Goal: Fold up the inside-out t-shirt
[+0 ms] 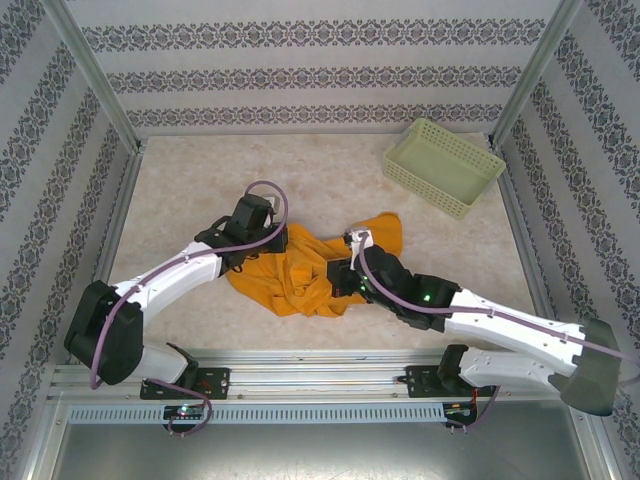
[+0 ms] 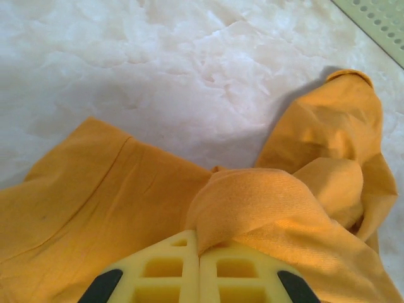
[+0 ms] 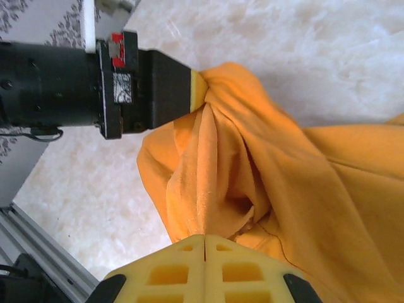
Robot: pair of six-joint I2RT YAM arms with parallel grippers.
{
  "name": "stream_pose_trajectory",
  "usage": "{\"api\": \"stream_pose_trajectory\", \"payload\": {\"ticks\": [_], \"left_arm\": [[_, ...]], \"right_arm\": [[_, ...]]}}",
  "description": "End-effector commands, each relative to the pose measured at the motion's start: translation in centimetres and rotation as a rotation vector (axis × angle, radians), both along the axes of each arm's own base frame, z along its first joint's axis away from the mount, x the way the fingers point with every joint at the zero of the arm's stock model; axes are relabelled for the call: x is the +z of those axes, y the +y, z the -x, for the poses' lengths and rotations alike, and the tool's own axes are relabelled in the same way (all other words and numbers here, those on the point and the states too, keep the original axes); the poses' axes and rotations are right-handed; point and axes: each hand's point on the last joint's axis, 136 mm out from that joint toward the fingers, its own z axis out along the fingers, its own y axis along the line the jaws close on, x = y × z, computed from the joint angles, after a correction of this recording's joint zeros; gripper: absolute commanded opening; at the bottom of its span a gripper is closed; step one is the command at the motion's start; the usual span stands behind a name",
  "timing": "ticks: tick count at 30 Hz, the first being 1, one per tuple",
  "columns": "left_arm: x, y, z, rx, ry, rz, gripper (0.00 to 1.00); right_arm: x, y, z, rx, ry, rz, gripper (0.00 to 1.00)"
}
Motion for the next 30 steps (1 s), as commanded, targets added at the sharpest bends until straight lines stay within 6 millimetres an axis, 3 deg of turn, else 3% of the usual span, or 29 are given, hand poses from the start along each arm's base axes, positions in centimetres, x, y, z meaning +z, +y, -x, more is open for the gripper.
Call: {"api": "stream_pose_trajectory", "payload": {"ticks": [1, 4, 6, 10, 12, 14, 16, 23, 30], "left_arm": [[0.3, 2.5, -0.8, 0.086, 0.012, -0.079, 0.01], [0.9, 2.5, -0.8, 0.062, 0.002, -0.101, 0.01], [1.5, 1.3, -0.4, -0.003, -0.012, -0.079, 0.01], [2.6, -0.2, 0.9, -0.061, -0.049, -0.047, 0.10], [2.2, 0.6, 1.3, -0.031, -0.036, -0.060, 0.24], [1.6, 2.0, 1.7, 0.016, -0.013, -0.114, 0.41], [1.5, 3.1, 2.5, 0.040, -0.004, -0.141, 0.47], [1.3, 4.7, 5.5, 0.064, -0.017, -0.096, 0.53], [-0.4, 5.0, 6.8, 0.073, -0.011, -0.053, 0.55]], "right_arm": [[0.6, -1.9, -0.2, -0.048, -0.040, 0.036, 0.00], [2.5, -2.7, -0.6, -0.073, -0.078, 0.002, 0.00], [4.0, -3.0, -1.2, -0.080, -0.098, -0.032, 0.00], [5.6, -2.0, -2.5, -0.062, -0.100, -0.040, 0.00], [4.3, -0.6, -2.9, -0.036, -0.068, -0.023, 0.00], [2.3, 0.6, -3.1, -0.016, -0.018, -0.005, 0.09], [0.6, 1.5, -3.2, -0.004, 0.023, 0.002, 0.16], [-3.3, 4.9, -3.8, 0.042, 0.136, -0.004, 0.34], [-5.8, 5.3, -5.8, -0.008, 0.178, 0.068, 0.42]]}}
